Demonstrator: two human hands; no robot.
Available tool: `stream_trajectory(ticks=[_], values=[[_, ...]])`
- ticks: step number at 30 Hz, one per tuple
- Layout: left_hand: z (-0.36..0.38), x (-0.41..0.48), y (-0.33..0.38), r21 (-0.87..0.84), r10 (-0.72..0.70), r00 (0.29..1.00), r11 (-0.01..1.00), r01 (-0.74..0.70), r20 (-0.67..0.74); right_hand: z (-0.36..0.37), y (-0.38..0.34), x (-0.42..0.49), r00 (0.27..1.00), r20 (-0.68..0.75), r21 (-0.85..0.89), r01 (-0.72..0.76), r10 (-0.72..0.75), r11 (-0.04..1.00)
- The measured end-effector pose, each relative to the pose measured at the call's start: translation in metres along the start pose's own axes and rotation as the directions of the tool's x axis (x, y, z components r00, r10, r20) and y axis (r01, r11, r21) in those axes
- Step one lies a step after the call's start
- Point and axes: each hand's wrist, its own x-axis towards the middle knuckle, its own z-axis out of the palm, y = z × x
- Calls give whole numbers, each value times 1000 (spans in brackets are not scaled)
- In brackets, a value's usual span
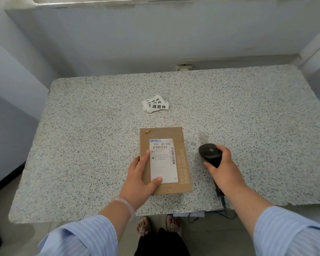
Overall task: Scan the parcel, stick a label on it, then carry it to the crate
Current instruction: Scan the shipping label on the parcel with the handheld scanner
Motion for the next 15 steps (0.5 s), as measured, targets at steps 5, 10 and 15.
stream_trajectory(ticks=[5, 10, 15], values=[[1, 1, -6, 0, -11, 999, 1000, 11, 35, 3, 7, 5, 999, 26, -5, -37, 37, 999], [-1, 0, -7, 19, -12, 998, 1000, 11, 68, -1, 11, 1, 999, 30, 32, -32, 31, 999], [-14, 2, -4, 28, -45, 999, 999, 44, 26, -4, -9, -10, 971, -139, -158, 173, -195, 972]])
